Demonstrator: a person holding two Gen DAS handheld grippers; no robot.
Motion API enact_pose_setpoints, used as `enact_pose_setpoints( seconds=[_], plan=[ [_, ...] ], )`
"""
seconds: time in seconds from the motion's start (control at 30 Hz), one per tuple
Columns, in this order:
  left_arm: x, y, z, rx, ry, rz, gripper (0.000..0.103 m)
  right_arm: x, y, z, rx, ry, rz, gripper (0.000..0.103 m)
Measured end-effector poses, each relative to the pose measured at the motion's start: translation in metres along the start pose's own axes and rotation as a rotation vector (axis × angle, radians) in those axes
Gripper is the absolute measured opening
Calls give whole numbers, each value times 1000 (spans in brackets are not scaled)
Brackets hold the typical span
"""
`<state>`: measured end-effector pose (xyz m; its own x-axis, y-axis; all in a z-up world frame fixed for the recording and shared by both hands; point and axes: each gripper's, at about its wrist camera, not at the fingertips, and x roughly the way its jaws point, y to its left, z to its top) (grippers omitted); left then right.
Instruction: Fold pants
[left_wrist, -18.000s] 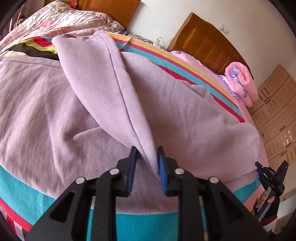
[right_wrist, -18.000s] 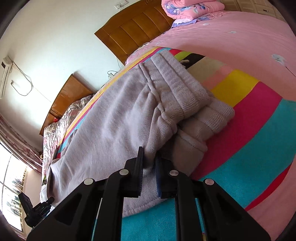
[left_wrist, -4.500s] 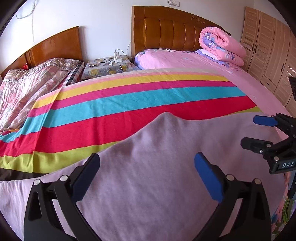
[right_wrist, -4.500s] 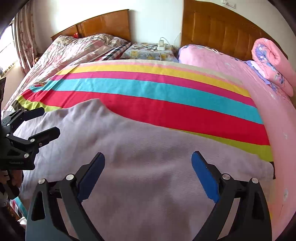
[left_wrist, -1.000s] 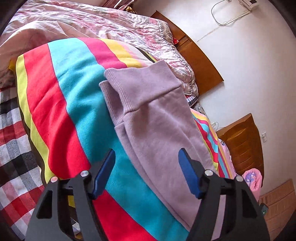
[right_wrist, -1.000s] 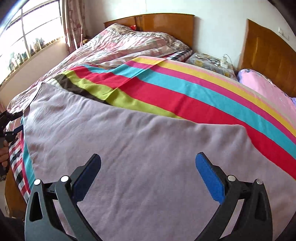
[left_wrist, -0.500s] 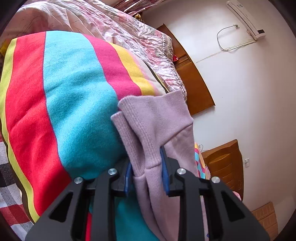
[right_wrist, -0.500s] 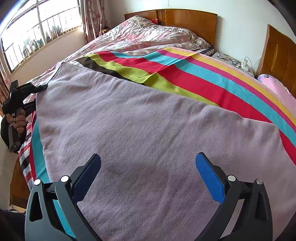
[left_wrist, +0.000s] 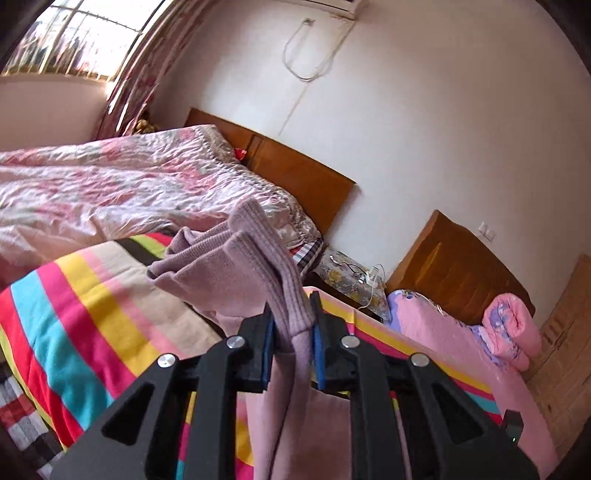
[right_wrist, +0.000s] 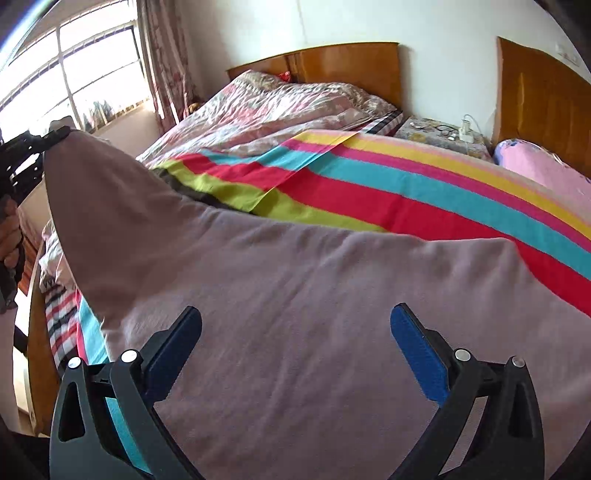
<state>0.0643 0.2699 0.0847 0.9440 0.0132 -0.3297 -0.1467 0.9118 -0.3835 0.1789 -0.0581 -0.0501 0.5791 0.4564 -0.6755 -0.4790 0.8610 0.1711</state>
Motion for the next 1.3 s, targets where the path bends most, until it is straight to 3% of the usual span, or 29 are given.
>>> enact_pose_setpoints(
  seconds=[0.07,0.13,0.23,0.3,0.4,0.53,0.57,0.67,0.77,0.83,0.97,1.1,1.23,1.3],
  plan=[
    [4,-71,-13,182,19,-83,19,-26,-36,5,86,-68,-64,99],
    [13,-136,-47,345,81,-192,21,-52,-75,6,187,-122,-129,99],
    [35,-210,-133,591,271,-347,29,-87,-129,-4,329,-184,-236,99],
    [50,-237,-198,748,450,-417,34,-104,-155,-15,405,-189,-280,99],
    [61,-237,-252,896,554,-425,45,-118,-172,-33,452,-176,-288,99],
    [58,-210,-221,813,484,-409,76,-107,-156,-52,419,-100,-183,99],
    [57,-199,-206,771,448,-384,84,-101,-148,-56,412,-76,-139,99],
    [61,-161,-169,639,370,-263,95,-81,-112,-66,387,-3,-1,91],
    [79,-123,-156,534,373,-100,95,-63,-79,-72,350,71,112,86],
    [92,-101,-156,471,412,-34,95,-53,-67,-77,342,132,130,82],
    [111,-74,-171,477,505,78,95,-49,-55,-82,342,174,146,79],
    [118,-52,-178,402,536,54,98,-41,-49,-76,386,204,222,69],
    [119,-42,-182,362,550,23,99,-30,-56,-66,421,192,231,67],
    [119,-40,-183,369,548,18,99,-23,-63,-60,446,183,229,58]
  ],
)
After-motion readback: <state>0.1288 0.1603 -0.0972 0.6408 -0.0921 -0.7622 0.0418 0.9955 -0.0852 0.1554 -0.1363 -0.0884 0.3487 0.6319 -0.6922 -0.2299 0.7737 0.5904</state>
